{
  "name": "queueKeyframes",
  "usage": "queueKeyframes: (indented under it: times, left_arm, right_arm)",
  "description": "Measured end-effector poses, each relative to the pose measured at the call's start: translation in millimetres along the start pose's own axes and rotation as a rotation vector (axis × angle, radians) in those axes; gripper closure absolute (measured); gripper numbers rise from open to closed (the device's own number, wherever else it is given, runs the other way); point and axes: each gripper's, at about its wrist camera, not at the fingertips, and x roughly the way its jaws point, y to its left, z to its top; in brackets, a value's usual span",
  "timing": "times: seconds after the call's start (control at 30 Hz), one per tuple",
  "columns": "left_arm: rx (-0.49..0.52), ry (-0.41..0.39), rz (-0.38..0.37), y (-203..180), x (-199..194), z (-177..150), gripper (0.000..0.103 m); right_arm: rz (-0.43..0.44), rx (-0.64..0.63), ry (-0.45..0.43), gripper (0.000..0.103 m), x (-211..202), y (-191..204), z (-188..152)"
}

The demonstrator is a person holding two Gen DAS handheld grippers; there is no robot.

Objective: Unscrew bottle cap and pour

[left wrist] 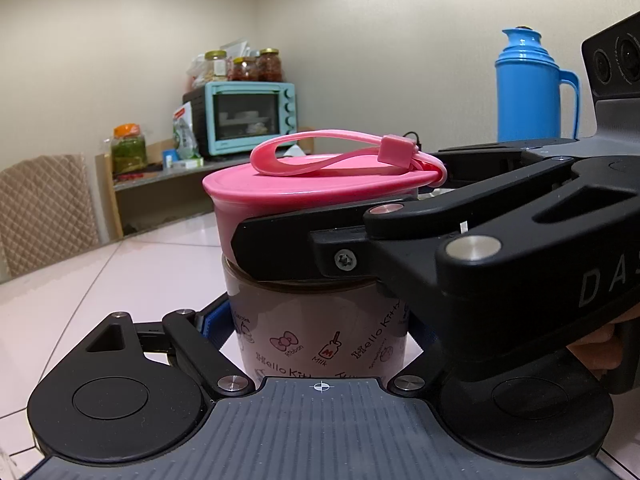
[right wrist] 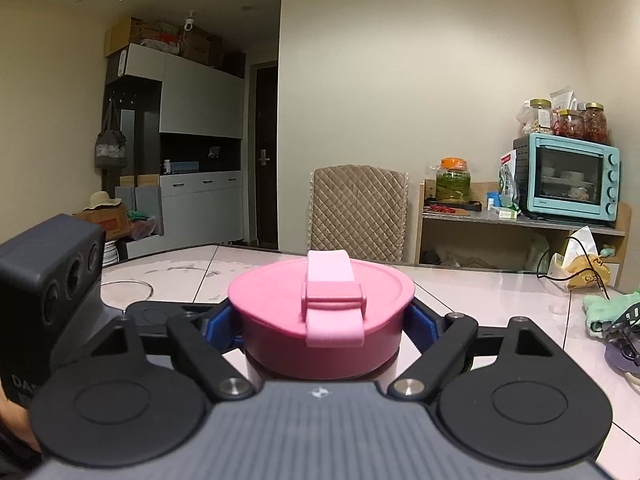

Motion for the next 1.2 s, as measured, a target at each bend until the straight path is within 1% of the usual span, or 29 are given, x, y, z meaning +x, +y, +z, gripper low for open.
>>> queueKeyframes:
  times: [0.07, 0.13, 0.17, 0.3, 0.4, 0.47, 0.5, 0.57, 0.67, 0.73, 0.77, 0.8, 0.9, 1.03, 1.2]
  left_arm:
    - [0.000, 0.000, 0.000, 1, 0, 0, 0.013]
    - [0.000, 0.000, 0.000, 1, 0, 0, 0.013]
    - [0.000, 0.000, 0.000, 1, 0, 0, 0.013]
    - [0.000, 0.000, 0.000, 1, 0, 0, 0.013]
    - [0.000, 0.000, 0.000, 1, 0, 0, 0.013]
    - [-0.001, 0.000, 0.000, 1, 0, 0, 0.013]
    - [-0.001, 0.000, -0.001, 1, 0, 0, 0.013]
    - [-0.001, 0.000, -0.001, 1, 0, 0, 0.013]
    - [-0.001, 0.000, 0.000, 1, 0, 0, 0.013]
    - [-0.001, 0.000, 0.000, 0, 0, 0, 0.013]
    - [0.000, 0.000, 0.000, 0, 0, 0, 0.013]
    - [0.000, 0.000, 0.000, 0, 0, 0, 0.013]
    - [-0.001, 0.000, 0.000, 1, 0, 0, 0.013]
    - [-0.001, 0.000, 0.000, 1, 0, 0, 0.013]
    - [-0.001, 0.000, 0.000, 1, 0, 0, 0.013]
  right_arm:
    - [0.049, -0.011, 0.004, 0.018, 1, -6, 1]
    - [0.117, -0.031, 0.007, 0.018, 1, -17, 1]
    - [0.133, -0.040, 0.007, 0.018, 1, -19, 1]
    - [0.312, -0.090, 0.010, 0.018, 6, -46, 5]
    - [0.399, -0.101, 0.016, 0.018, 10, -59, 8]
    - [0.492, -0.101, 0.013, 0.018, 15, -73, 9]
    - [0.524, -0.098, 0.012, 0.018, 17, -77, 10]
    - [0.548, -0.092, 0.008, 0.018, 17, -80, 11]
    - [0.516, -0.091, 0.005, 0.018, 14, -76, 13]
    - [0.460, -0.088, 0.005, 0.016, 8, -68, 14]
    - [0.439, -0.086, 0.007, 0.012, 6, -65, 14]
    - [0.416, -0.078, 0.019, 0.011, 4, -62, 14]
    - [0.307, -0.015, 0.033, 0.011, -7, -49, 13]
    - [0.206, 0.020, 0.006, 0.011, -17, -37, 12]
    - [0.136, 0.021, 0.014, 0.011, -14, -23, 12]
